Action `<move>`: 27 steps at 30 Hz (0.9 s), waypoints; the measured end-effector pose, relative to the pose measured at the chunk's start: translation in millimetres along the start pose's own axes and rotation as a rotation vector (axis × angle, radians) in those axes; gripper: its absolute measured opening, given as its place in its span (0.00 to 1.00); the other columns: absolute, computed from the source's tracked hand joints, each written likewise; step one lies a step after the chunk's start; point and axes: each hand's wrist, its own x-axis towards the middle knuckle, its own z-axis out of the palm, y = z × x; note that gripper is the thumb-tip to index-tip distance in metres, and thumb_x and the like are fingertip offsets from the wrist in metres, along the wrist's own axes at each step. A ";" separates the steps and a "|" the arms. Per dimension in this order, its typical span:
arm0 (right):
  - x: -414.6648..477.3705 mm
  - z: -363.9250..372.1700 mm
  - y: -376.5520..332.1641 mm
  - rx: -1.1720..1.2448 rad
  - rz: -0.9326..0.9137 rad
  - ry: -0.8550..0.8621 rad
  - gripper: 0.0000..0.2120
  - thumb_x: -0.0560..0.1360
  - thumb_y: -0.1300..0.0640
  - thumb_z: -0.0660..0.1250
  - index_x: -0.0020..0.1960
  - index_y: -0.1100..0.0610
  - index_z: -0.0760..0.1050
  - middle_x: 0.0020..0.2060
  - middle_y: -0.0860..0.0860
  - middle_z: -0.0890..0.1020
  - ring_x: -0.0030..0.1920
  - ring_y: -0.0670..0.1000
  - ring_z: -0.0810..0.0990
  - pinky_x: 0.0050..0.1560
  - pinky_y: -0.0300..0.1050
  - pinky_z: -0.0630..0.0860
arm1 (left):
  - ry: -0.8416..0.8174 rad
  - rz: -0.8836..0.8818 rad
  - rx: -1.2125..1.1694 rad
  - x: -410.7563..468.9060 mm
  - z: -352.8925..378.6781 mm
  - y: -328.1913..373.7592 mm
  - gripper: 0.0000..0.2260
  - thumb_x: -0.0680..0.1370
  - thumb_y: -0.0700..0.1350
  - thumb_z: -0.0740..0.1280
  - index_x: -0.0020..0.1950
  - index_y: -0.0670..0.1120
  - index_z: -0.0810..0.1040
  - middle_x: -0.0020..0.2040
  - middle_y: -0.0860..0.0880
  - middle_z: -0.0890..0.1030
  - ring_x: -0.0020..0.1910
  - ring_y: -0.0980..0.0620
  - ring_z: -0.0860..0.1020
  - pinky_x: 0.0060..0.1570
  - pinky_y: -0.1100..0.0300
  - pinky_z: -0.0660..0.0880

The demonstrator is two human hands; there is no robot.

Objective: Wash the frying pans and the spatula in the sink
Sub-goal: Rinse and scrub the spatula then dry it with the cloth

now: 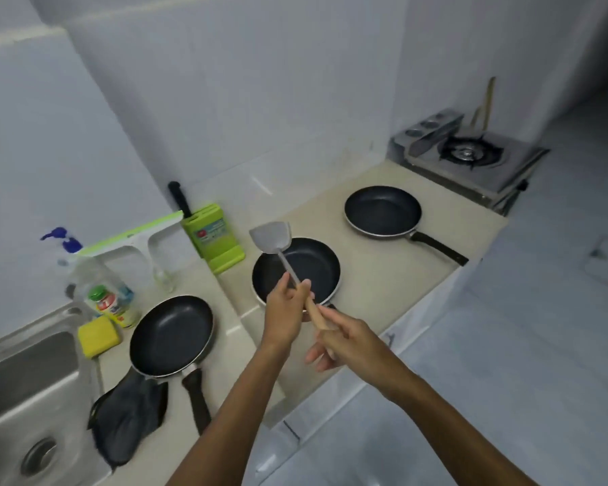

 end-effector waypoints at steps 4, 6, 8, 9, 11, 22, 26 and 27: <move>9.0 -110.3 4.9 -0.003 0.066 0.084 0.17 0.84 0.52 0.60 0.72 0.40 0.67 0.41 0.51 0.88 0.45 0.57 0.87 0.55 0.52 0.84 | -0.098 -0.017 0.038 36.7 114.0 12.0 0.07 0.82 0.44 0.66 0.55 0.41 0.75 0.38 0.46 0.81 0.34 0.58 0.80 0.31 0.66 0.76; 21.2 -158.9 5.8 -0.003 0.103 0.159 0.13 0.84 0.48 0.61 0.68 0.43 0.72 0.39 0.46 0.88 0.44 0.52 0.88 0.51 0.48 0.85 | -0.145 -0.074 0.009 59.3 164.7 16.7 0.10 0.82 0.46 0.65 0.57 0.39 0.76 0.44 0.45 0.83 0.36 0.58 0.82 0.33 0.66 0.77; 39.2 -203.2 9.2 0.041 0.115 0.197 0.11 0.83 0.47 0.62 0.65 0.44 0.74 0.39 0.45 0.88 0.43 0.50 0.88 0.49 0.48 0.85 | -0.204 -0.129 -0.017 84.4 207.5 18.6 0.08 0.83 0.46 0.64 0.56 0.42 0.77 0.48 0.45 0.85 0.39 0.57 0.83 0.34 0.64 0.78; 48.5 -220.8 11.0 0.055 0.116 0.211 0.12 0.83 0.47 0.62 0.65 0.46 0.75 0.40 0.46 0.88 0.44 0.51 0.88 0.50 0.49 0.85 | -0.230 -0.155 -0.030 95.7 222.8 18.4 0.06 0.83 0.45 0.64 0.53 0.45 0.78 0.48 0.46 0.85 0.40 0.55 0.84 0.34 0.63 0.78; 79.4 -257.6 21.3 0.050 0.146 0.241 0.14 0.83 0.45 0.62 0.64 0.49 0.77 0.42 0.49 0.88 0.44 0.52 0.88 0.49 0.50 0.85 | -0.278 -0.187 -0.014 125.1 254.4 13.5 0.07 0.83 0.43 0.63 0.47 0.46 0.79 0.45 0.46 0.85 0.40 0.50 0.83 0.34 0.62 0.78; 246.0 -405.2 51.0 -0.078 0.234 0.104 0.14 0.84 0.50 0.61 0.69 0.46 0.74 0.42 0.51 0.88 0.42 0.52 0.87 0.48 0.49 0.83 | -0.249 -0.332 0.042 291.4 361.9 -30.1 0.09 0.82 0.37 0.61 0.53 0.34 0.80 0.42 0.40 0.83 0.39 0.48 0.81 0.35 0.61 0.78; 272.7 -434.3 63.8 -0.088 0.258 0.031 0.17 0.84 0.52 0.61 0.72 0.46 0.71 0.43 0.52 0.88 0.43 0.56 0.87 0.49 0.52 0.82 | -0.207 -0.406 -0.010 314.2 381.9 -38.9 0.08 0.81 0.35 0.62 0.53 0.35 0.80 0.41 0.43 0.83 0.38 0.48 0.81 0.35 0.61 0.78; 279.4 -441.2 68.4 -0.084 0.264 0.021 0.16 0.84 0.52 0.61 0.72 0.47 0.71 0.44 0.52 0.88 0.43 0.55 0.87 0.49 0.53 0.83 | -0.190 -0.417 -0.017 318.7 387.9 -41.8 0.08 0.81 0.35 0.62 0.54 0.36 0.80 0.41 0.42 0.83 0.37 0.48 0.81 0.35 0.61 0.78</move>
